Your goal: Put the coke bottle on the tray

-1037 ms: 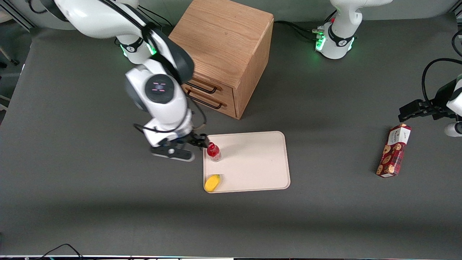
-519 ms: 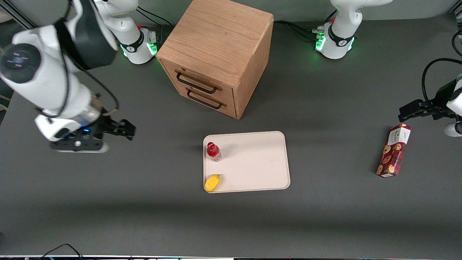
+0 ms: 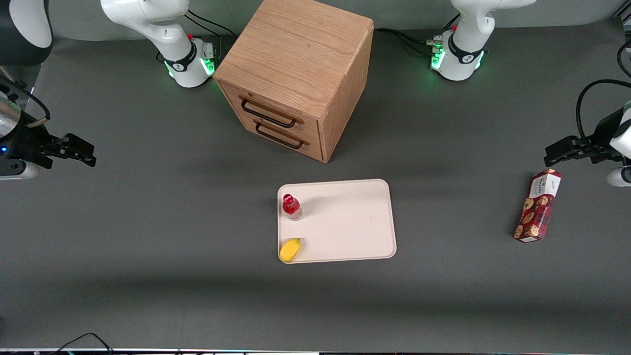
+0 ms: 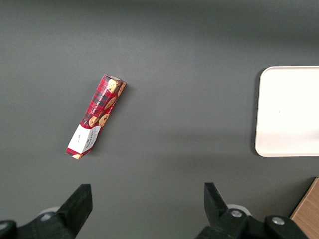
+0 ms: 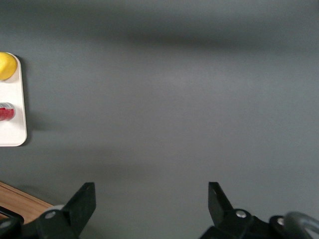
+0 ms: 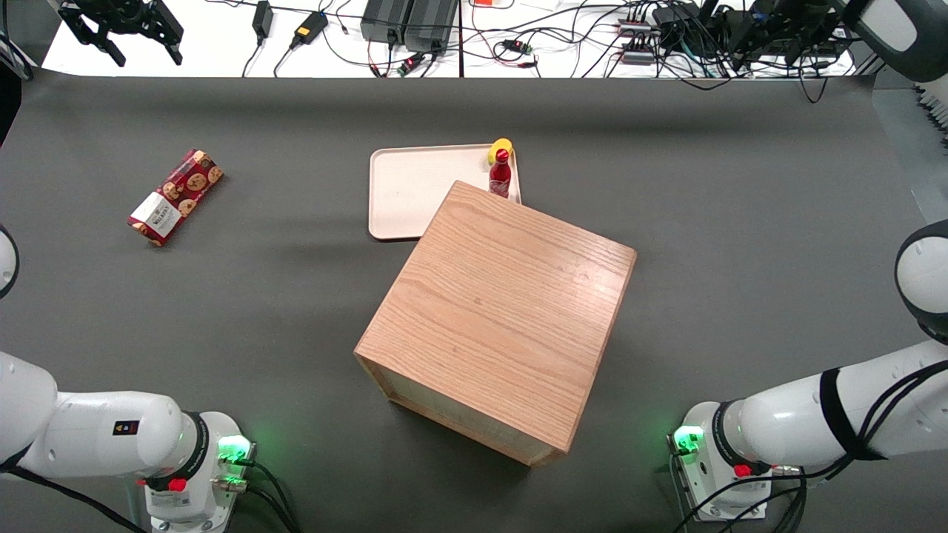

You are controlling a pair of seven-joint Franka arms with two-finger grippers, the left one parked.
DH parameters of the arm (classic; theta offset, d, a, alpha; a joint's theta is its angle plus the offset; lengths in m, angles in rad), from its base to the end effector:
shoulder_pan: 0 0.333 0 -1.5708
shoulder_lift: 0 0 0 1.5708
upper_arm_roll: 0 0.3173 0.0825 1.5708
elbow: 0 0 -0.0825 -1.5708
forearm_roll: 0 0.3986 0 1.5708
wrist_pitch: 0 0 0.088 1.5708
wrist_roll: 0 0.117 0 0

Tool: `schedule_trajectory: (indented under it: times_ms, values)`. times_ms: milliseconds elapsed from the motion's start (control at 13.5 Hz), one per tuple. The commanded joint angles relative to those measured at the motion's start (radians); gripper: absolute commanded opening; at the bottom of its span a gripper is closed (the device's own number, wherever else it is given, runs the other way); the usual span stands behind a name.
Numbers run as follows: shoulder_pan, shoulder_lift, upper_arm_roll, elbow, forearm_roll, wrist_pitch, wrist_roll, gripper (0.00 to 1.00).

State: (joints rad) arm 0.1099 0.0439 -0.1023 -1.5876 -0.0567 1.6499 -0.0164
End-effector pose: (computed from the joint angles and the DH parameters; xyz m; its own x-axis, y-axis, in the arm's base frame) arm 0.5893 -0.0005 0.5895 0.9994 0.0286 0.0175 0.0275 -0.9977 0.0613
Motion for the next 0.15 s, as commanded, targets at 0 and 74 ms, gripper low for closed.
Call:
schedule_trajectory:
  times_ms: [0,74]
  values:
    - [-0.018,-0.016,0.001,-0.023,0.026,0.004,-0.020,1.00]
    - [-0.021,-0.016,0.001,-0.023,0.044,0.004,-0.020,1.00]
